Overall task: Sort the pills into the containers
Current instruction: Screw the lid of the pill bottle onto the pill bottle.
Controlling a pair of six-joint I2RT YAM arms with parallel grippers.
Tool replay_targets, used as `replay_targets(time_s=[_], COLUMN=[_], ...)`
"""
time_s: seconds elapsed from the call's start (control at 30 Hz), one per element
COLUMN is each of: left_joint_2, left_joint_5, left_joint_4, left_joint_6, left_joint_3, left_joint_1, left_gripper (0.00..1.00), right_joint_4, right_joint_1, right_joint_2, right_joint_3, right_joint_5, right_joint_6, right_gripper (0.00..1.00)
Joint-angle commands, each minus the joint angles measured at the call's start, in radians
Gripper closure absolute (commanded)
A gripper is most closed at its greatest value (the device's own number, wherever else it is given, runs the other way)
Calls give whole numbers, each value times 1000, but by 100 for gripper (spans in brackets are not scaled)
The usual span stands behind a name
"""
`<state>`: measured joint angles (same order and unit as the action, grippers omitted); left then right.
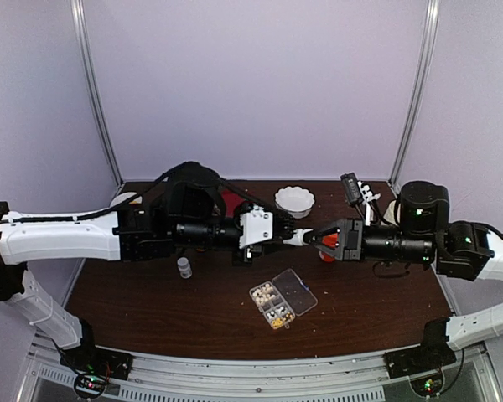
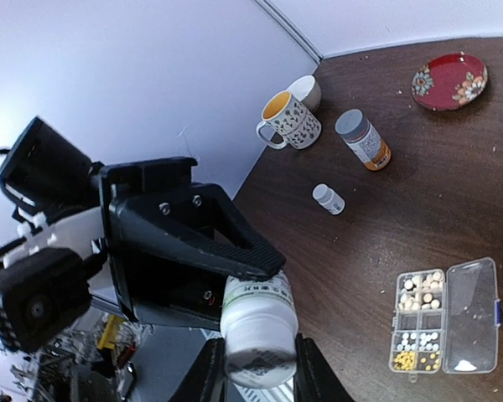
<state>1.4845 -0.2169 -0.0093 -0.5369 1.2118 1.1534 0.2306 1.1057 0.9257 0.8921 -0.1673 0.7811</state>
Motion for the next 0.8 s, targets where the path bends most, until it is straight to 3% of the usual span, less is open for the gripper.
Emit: replay_targets(time_s=[0.0, 0.13, 0.17, 0.33, 0.43, 0.6, 0.77], left_joint_2=[32, 32, 32, 13, 7, -38, -85], left_joint_5=[305, 339, 338, 297, 271, 183, -54], left_joint_4=[216, 243, 243, 251, 169, 36, -7], left_joint_6=[-170, -217, -215, -165, -122, -23, 196], left_joint_3=[49, 23, 19, -20, 1, 29, 33], left_joint_1=[24, 35, 37, 35, 32, 10, -31], left_gripper=[100, 100, 100, 100, 100, 100, 100], right_joint_4=[-114, -212, -214, -152, -66, 200, 259], right_joint_1=[24, 16, 12, -47, -97, -157, -156], right_joint_2=[16, 16, 14, -18, -54, -127, -174], right_joint_3=[-28, -60, -60, -48, -25, 40, 57], right_joint_5=[-129, -161, -160, -191, -259, -339, -338], right_joint_6=[263, 358, 365, 274, 106, -316, -727], right_gripper=[100, 100, 95, 39, 20, 17, 26])
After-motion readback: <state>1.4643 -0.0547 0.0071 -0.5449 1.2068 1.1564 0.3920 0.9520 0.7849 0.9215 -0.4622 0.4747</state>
